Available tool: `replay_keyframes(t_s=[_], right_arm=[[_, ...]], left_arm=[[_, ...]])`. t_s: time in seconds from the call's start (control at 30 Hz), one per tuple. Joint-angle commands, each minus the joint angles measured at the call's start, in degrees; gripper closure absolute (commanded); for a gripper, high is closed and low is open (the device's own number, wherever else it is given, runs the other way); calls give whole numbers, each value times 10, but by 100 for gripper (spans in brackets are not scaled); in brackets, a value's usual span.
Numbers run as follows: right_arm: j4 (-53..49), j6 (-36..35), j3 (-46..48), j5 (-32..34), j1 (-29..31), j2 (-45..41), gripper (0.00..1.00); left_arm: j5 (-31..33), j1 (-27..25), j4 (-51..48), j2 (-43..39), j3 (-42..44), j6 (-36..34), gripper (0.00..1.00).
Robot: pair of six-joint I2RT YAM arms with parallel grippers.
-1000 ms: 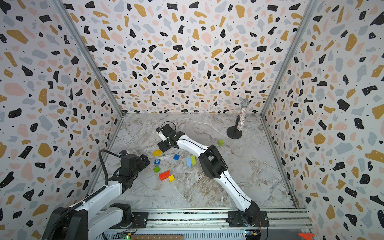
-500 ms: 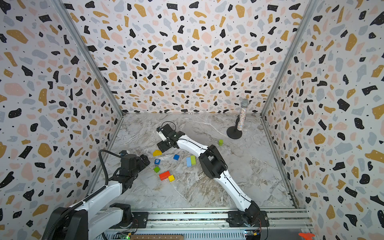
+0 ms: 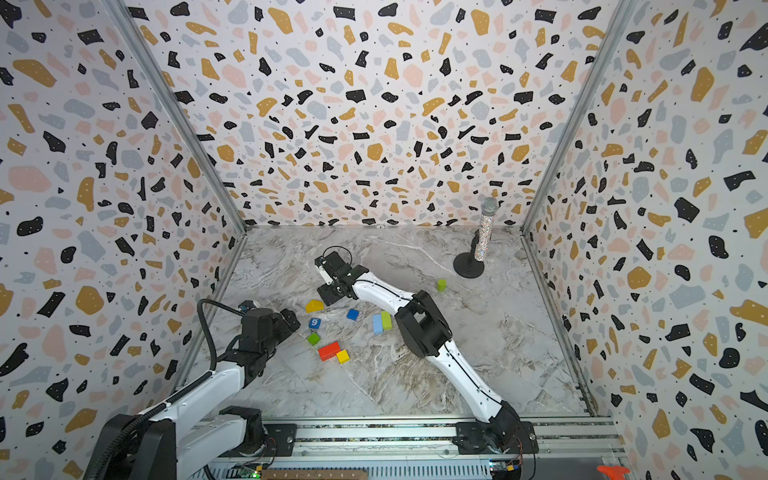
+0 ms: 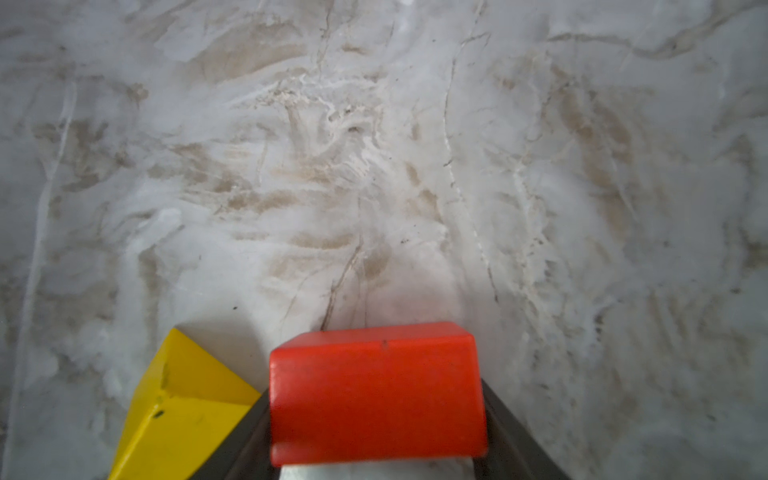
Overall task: Build the wood block tower
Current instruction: 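Lower the right gripper and close it on the red block, then carry the red block over the two bars with the right gripper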
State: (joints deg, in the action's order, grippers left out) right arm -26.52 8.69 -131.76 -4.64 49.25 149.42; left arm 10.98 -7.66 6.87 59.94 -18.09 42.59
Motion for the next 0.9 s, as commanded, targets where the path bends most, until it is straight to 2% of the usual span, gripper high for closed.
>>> replay_keyframes(t_s=[0.0,0.33,0.63,0.87], right_arm=[[-5,9,-18,16,3,-17,40],[-1,28,41,62,8,-77,51],[9,92,164,144,8,-192,56],[-26,151,235,192,7,-255,62]], left_arm=[[0,4,15,-3,4,-7,1],[0,4,3,-20,2,-16,1],[-12,4,8,-27,7,-27,1],[-68,-5,46,-3,10,-42,0]])
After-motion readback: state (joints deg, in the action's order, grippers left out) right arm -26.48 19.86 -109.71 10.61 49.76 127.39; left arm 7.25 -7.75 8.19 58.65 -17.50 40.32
